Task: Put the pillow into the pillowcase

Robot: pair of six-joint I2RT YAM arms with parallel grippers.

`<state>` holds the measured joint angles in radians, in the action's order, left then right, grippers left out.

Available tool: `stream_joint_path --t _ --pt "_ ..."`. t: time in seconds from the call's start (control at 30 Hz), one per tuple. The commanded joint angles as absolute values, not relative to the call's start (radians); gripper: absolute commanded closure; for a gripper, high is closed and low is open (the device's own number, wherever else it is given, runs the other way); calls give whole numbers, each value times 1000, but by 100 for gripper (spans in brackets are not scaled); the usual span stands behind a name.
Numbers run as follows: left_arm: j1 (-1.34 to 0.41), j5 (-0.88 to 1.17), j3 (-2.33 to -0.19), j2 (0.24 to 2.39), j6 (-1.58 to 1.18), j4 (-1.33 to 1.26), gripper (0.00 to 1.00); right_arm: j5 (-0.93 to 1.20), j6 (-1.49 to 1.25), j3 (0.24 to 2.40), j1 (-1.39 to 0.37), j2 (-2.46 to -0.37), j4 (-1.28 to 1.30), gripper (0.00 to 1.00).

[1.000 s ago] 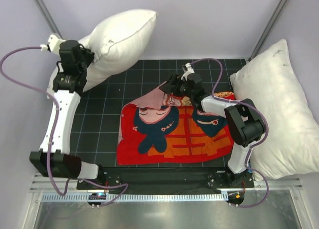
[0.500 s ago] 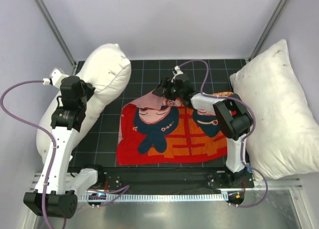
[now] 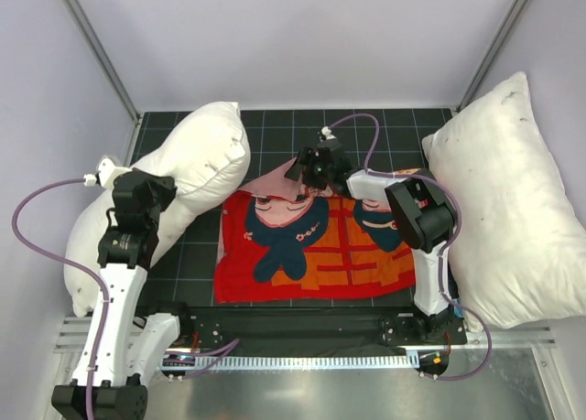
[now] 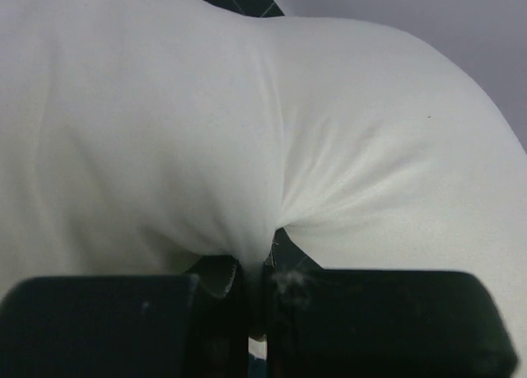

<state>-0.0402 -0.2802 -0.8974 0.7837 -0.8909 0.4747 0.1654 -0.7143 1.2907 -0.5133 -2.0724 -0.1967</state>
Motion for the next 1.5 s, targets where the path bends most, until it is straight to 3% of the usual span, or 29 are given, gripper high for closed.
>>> stream_joint_path --t 0.0,0.13,0.3,0.47,0.57,0.63,0.77,0.83,0.87,0.9,0.93,1.0,1.03,1.1,1.47 --pt "55 -246 -881 785 -908 416 100 91 -701 1241 -511 -1967 -167 25" --pt "80 -172 -887 781 -890 420 100 129 -707 1238 -511 -1983 -195 25" --pt "80 -127 -925 756 -795 474 100 230 -732 1296 -511 -2032 -265 37" --pt "78 -124 -975 778 -678 529 100 340 -781 1370 -512 -2115 -333 38" --pt "80 -158 -988 775 -641 581 100 371 -801 1410 -511 -2143 -387 54" --pt "80 -166 -967 735 -643 569 99 383 -793 1483 -509 -2152 -356 60" --pt "78 -198 -927 693 -632 555 100 406 -793 1581 -505 -2160 -368 87" --pt "80 -218 -923 693 -629 566 100 437 -802 1685 -492 -2201 -377 89" --pt "78 -221 -922 695 -630 568 100 454 -813 1777 -488 -2227 -374 87" --pt "80 -221 -923 693 -632 565 100 469 -825 1825 -479 -2277 -379 77" --pt "80 -224 -922 690 -632 566 100 512 -865 1871 -473 -2310 -388 62" --pt "80 -232 -920 689 -629 566 100 561 -916 1988 -462 -2359 -408 45" --pt "80 -239 -917 686 -626 569 100 599 -960 1990 -456 -2374 -429 24" --pt "78 -248 -914 680 -620 571 100 603 -959 1941 -453 -2346 -460 6" --pt "78 -305 -913 620 -597 581 100 545 -697 1335 -445 -1879 -321 6"
